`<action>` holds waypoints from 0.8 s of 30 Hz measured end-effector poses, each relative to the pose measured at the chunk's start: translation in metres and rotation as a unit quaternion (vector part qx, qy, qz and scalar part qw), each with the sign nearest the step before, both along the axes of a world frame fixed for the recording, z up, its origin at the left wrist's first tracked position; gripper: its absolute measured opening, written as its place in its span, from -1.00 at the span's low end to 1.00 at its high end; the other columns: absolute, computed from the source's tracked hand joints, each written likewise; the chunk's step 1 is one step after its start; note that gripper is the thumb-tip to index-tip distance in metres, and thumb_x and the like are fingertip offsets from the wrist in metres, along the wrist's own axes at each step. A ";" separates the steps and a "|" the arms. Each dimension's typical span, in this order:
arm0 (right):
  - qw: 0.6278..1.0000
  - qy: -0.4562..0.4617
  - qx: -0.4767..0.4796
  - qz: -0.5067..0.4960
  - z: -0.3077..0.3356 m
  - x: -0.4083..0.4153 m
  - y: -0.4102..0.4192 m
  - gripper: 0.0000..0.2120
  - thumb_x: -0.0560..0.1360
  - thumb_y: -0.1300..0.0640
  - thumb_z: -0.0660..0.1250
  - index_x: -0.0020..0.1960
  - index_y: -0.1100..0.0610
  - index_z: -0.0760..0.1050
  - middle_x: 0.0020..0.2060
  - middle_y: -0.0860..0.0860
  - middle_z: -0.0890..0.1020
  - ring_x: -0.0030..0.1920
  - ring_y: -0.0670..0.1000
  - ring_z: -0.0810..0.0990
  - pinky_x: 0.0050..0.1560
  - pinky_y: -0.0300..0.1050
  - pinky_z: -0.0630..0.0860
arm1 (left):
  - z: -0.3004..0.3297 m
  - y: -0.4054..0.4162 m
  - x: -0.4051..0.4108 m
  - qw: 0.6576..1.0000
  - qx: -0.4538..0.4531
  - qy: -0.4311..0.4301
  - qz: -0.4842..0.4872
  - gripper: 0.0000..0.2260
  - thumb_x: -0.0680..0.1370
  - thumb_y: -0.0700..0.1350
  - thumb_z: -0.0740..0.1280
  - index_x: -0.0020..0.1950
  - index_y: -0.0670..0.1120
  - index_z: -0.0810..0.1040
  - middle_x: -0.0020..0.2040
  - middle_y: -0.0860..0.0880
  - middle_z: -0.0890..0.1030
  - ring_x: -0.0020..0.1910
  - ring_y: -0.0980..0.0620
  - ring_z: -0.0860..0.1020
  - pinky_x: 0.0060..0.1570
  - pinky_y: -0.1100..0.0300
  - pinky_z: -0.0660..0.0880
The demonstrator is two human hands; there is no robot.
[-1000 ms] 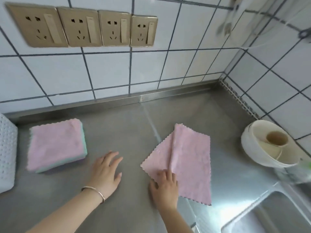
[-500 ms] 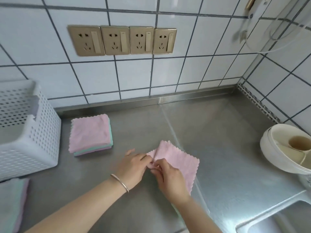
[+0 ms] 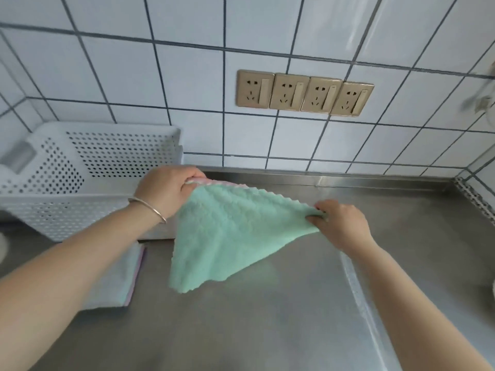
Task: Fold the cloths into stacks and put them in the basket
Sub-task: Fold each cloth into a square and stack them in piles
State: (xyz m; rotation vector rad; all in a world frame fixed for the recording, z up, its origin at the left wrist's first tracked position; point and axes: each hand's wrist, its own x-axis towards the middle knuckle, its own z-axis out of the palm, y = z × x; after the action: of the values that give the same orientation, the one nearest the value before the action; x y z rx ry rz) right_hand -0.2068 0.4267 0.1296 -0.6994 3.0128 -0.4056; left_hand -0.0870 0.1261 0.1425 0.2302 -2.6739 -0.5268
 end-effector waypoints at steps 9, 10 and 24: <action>0.950 0.115 -0.282 0.074 0.022 0.021 -0.020 -0.87 0.40 0.32 0.42 -0.13 0.12 0.61 -0.24 -0.19 0.56 -0.11 -0.07 0.53 -0.16 -0.42 0.35 | 0.024 -0.025 0.066 0.993 0.110 0.026 0.016 -0.73 0.55 -0.14 0.20 0.17 0.03 0.58 -0.03 0.18 0.64 -0.04 0.08 0.62 0.04 0.27 0.45; 0.951 0.069 -0.292 0.078 0.017 0.028 -0.016 -0.81 0.41 0.31 0.41 -0.13 0.03 0.60 -0.24 -0.25 0.59 -0.12 -0.22 0.53 -0.15 -0.53 0.33 | 0.014 -0.025 0.080 0.991 0.136 -0.008 -0.004 -0.68 0.55 -0.20 0.20 0.17 0.14 0.56 -0.08 0.33 0.61 -0.03 0.16 0.59 0.00 0.38 0.43; 0.916 -0.371 0.134 0.069 -0.133 0.119 0.048 -0.61 0.51 0.16 0.24 -0.45 -0.15 0.38 -0.42 -0.13 0.41 -0.37 -0.21 0.37 -0.35 -0.34 0.27 | -0.182 0.038 0.184 0.864 0.147 -0.474 -0.090 -0.76 0.56 -0.13 0.11 0.14 0.01 0.51 0.04 -0.05 0.62 0.03 -0.05 0.56 0.00 0.24 0.43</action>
State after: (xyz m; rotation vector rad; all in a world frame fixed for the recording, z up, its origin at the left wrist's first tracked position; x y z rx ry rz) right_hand -0.0883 0.4744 -0.0033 -0.5597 2.2253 -0.1829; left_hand 0.0972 0.1641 -0.0397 0.4126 -3.5739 -1.1205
